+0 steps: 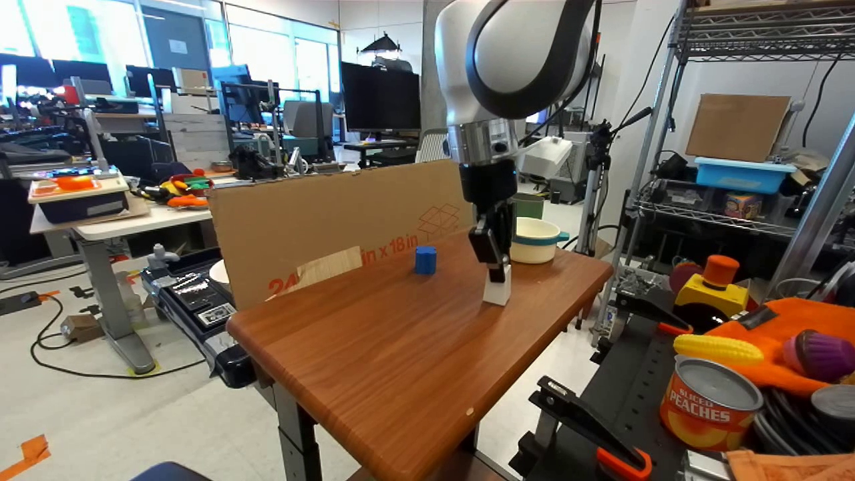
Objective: Remove the salt cellar from the white pot
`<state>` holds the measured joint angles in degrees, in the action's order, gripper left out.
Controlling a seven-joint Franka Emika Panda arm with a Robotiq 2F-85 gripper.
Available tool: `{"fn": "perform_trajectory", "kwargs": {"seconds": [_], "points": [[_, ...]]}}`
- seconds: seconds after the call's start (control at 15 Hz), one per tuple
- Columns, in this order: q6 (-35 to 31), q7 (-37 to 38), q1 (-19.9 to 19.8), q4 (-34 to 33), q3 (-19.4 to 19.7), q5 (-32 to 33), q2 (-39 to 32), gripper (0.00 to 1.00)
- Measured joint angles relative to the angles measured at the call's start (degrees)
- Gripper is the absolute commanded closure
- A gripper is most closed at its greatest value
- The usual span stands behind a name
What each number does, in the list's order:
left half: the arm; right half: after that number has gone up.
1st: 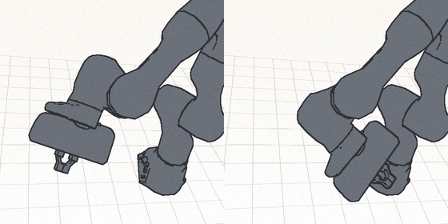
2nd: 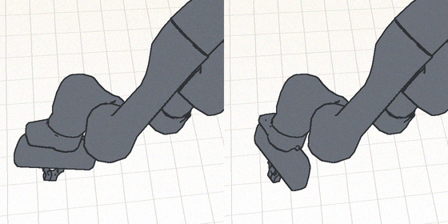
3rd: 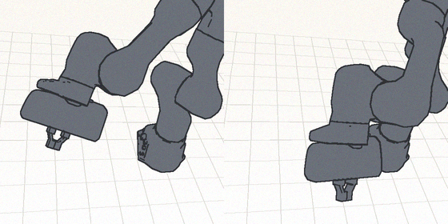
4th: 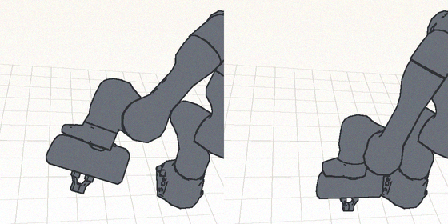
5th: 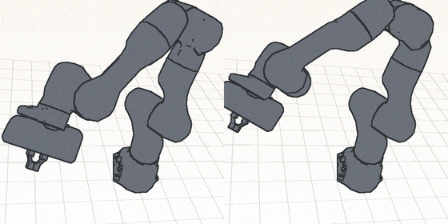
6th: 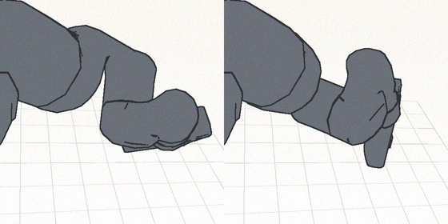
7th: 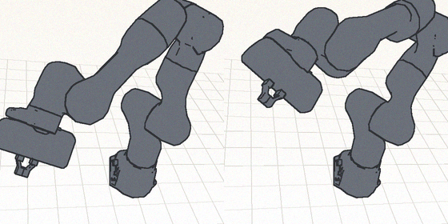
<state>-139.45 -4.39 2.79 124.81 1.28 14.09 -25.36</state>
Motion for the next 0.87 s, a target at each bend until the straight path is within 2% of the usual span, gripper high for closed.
{"fn": "perform_trajectory", "kwargs": {"seconds": [0.33,0.4,0.47,0.53,0.6,0.73,0.87], "points": [[1.3,0.0,-0.1,-0.6,0.0,-0.6,0.2,0.05],[2.1,-0.1,-0.2,-0.3,-0.2,-1.2,1.6,0.01],[3.1,-0.1,-0.4,0.5,-0.4,-2.1,3.9,0.00],[4.2,-0.1,-0.7,1.5,-0.4,-3.8,6.8,0.08],[5.5,0.4,-1.2,2.7,-0.3,-5.5,10.0,0.00],[7.2,0.5,-2.3,4.8,-0.2,-6.9,15.1,0.00],[7.4,0.7,-2.6,6.1,-0.2,-7.0,17.0,0.00]]}}
